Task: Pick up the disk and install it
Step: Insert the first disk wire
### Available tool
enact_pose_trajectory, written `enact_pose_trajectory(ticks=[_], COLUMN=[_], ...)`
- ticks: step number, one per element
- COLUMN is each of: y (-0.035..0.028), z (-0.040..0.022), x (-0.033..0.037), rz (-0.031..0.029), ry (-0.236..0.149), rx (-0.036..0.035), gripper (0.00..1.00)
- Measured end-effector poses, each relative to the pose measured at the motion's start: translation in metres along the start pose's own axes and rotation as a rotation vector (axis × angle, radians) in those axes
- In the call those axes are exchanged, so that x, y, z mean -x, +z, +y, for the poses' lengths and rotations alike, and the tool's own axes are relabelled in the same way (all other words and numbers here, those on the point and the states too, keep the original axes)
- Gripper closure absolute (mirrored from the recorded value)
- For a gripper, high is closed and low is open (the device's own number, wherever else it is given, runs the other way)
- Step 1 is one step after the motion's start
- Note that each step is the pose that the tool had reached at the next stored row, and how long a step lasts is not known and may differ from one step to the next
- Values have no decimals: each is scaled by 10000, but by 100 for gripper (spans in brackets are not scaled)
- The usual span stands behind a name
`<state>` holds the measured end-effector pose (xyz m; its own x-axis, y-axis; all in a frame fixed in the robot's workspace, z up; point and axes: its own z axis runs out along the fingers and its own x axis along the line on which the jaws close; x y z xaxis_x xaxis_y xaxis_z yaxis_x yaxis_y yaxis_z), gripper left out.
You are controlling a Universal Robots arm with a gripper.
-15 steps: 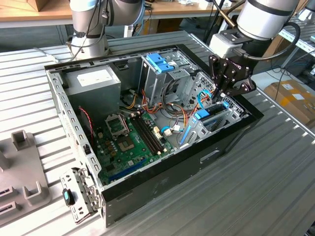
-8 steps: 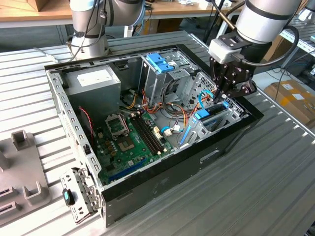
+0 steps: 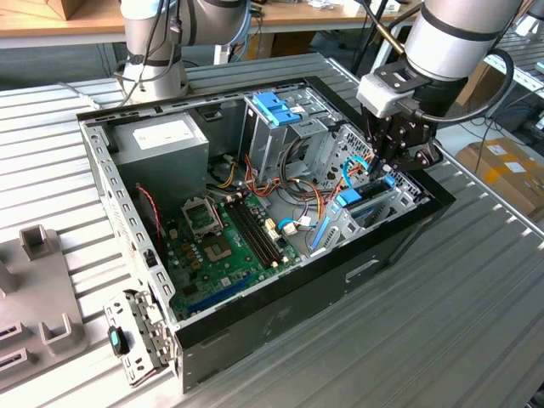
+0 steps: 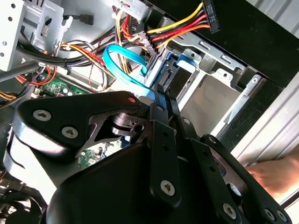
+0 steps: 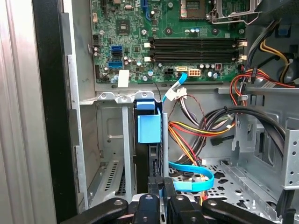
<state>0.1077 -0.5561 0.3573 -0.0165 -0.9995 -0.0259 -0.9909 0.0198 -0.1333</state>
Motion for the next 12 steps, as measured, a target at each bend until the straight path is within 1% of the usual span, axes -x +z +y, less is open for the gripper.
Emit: enact_pose_trajectory(ticks=[2,3,5,7,9,10,12], y=[5,10,21,34,47,52,52], z=[1,2,4,12,18,21,25], x=[1,0,-1,-2,-2,-2,-2], rz=[-41,-65,-85,-113,-149,-179,-206], ry=[-131,-272,-419,-564,-809,-1021,-1207], rx=[-40,-78,-99,-100,-92,-86,-81], gripper=[84,84,84,84,84,84,84])
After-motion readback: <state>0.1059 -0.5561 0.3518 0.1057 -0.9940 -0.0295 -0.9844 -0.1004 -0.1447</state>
